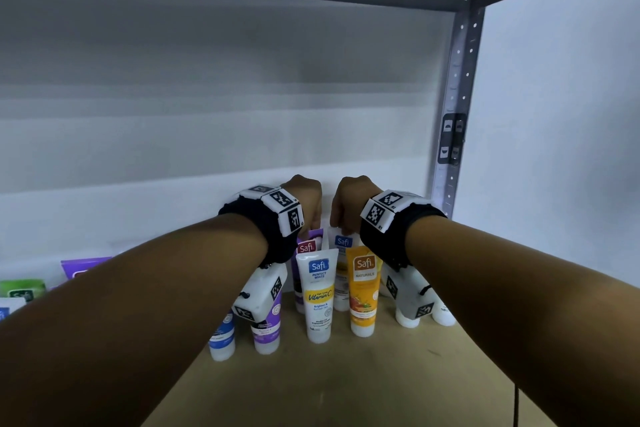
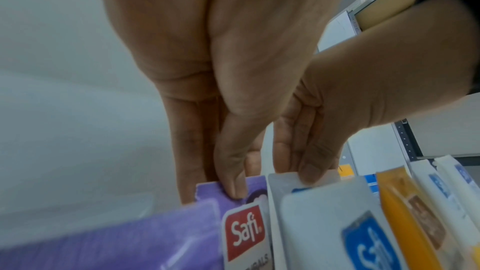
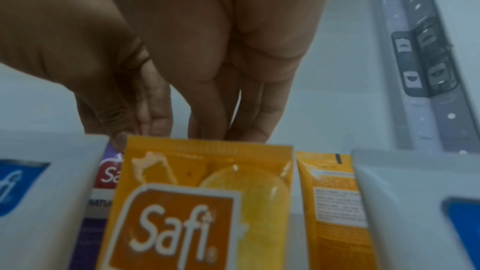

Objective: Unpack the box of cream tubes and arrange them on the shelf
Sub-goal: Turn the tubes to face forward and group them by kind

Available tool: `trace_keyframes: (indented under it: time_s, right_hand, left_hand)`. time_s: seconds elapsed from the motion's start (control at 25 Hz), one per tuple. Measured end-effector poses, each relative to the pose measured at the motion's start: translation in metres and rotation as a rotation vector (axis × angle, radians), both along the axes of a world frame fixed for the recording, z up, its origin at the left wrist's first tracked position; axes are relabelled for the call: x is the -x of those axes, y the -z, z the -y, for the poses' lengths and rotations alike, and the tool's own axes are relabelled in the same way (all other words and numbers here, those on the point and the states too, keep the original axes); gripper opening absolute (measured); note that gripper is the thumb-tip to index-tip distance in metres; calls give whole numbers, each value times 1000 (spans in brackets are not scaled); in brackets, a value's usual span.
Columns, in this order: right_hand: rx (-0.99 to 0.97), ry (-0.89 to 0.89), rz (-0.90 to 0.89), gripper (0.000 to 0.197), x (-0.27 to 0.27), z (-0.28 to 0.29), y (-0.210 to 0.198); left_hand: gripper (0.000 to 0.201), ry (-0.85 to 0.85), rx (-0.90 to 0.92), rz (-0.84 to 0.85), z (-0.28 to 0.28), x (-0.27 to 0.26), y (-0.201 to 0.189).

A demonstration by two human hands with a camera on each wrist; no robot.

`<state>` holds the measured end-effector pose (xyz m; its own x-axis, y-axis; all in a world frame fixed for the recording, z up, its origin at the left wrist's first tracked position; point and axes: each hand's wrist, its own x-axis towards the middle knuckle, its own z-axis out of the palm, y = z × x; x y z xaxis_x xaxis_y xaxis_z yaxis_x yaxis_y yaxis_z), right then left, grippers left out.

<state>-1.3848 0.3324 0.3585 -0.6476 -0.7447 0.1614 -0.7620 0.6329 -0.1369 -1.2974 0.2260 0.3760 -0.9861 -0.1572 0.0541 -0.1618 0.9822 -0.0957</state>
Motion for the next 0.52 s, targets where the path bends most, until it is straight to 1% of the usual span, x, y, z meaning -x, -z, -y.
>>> trace_keyframes:
  time_s: [0.04,0.16,0.32,0.52]
  right_hand:
    - [8,0,1,17,-2,-1,0]
    - [13,8,15,18,-7,-3,-2]
    - [-8,-4,19,23,-13,-6,-4]
    - [-28,-24,20,25,-16,-11,-7]
  left_hand:
    - [13,2,-6,10,0,-1,-2]
    - [21,27,-31,56,1,-4,-5]
    - [23,58,-71,90,5,-8,-7]
    - [21,55,-83,65,7,-8,-8]
